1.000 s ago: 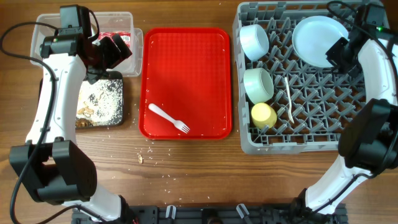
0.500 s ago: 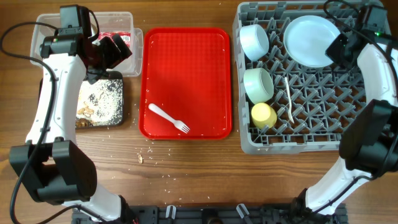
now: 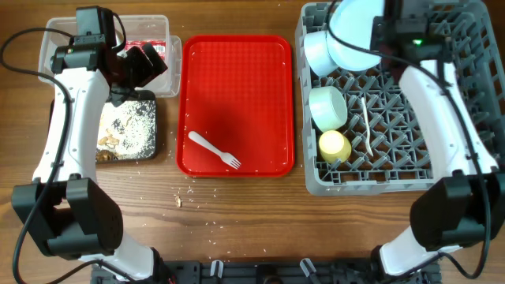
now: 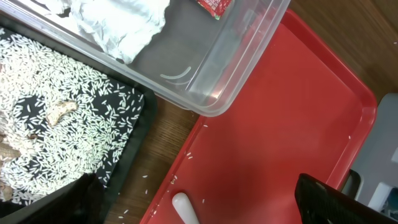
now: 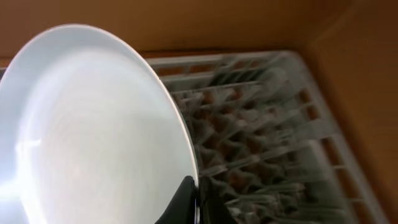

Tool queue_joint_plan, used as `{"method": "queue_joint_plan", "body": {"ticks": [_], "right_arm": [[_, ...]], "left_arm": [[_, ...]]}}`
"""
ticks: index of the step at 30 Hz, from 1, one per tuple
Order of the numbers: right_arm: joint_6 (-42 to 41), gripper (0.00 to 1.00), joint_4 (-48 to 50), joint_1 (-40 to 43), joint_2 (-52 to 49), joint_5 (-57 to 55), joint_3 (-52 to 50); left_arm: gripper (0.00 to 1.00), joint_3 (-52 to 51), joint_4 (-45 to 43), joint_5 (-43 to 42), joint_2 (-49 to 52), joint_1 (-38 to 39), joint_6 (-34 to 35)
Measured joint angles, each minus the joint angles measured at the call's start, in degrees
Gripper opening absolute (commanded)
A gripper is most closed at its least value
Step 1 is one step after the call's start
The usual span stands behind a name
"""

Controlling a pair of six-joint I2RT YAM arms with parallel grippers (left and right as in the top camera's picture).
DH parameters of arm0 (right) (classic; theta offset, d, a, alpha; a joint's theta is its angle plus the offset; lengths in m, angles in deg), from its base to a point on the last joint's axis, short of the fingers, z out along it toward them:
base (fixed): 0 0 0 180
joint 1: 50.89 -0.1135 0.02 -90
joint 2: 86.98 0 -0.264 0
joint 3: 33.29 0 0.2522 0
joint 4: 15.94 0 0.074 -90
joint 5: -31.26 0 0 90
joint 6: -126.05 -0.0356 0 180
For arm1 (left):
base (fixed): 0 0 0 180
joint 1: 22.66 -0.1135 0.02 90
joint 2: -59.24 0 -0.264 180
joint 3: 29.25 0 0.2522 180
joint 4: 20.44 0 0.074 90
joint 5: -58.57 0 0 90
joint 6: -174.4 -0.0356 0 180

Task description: Sort waste into correct bins and load items into the dishwasher rack

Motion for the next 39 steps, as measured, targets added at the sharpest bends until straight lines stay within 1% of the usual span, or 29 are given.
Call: {"method": "queue_joint_plan", "body": {"ticks": [2,6,11,14,17,23,24,25,27,28,32,36,39], "right_arm": [[0.5,0.04,2.1,-0.7,0.0,-5.4,0.0],[3.0,0.04,6.8,-0.7,0.0,-9.5,0.0],[12.0,0.04,8.9,-0.7,-0.6,-12.7,0.0],[14.3,0.04,9.1,-0.7,-2.8,-15.4,0.0],[15.7,0.04,8.8,-0.7,-4.8,-15.6,0.0],[16.9,0.06,8.1,-1.2,-4.9,-12.6,0.0],[17.0,0.13,7.8,-1.4,-4.9,-11.7,0.0],[17.1,0.23,7.5,-1.7,-4.9,-10.9,0.0],[17.4,0.66,6.7,-2.1,-4.9,-8.8,0.0],[17.5,0.85,6.4,-2.1,-4.9,-8.0,0.0],[17.5,0.95,3.8,-2.3,-4.9,-4.8,0.0],[16.9,0.93,3.3,-3.9,-4.5,-2.5,0.0],[15.1,0.89,2.2,-6.4,-0.3,5.2,0.0]], "left_arm": [[1.0,0.0,0.0,0.0,0.0,0.0,0.0],[1.0,0.0,0.0,0.0,0.0,0.0,0.0],[1.0,0.0,0.0,0.0,0.0,0.0,0.0],[1.0,0.0,0.0,0.0,0.0,0.0,0.0],[1.0,0.0,0.0,0.0,0.0,0.0,0.0],[1.0,0.0,0.0,0.0,0.0,0.0,0.0],[1.0,0.0,0.0,0.0,0.0,0.0,0.0],[1.0,0.0,0.0,0.0,0.0,0.0,0.0],[1.0,0.0,0.0,0.0,0.0,0.0,0.0],[1.0,0.0,0.0,0.0,0.0,0.0,0.0],[1.0,0.0,0.0,0.0,0.0,0.0,0.0],[1.0,0.0,0.0,0.0,0.0,0.0,0.0],[1.0,0.0,0.0,0.0,0.0,0.0,0.0]]}}
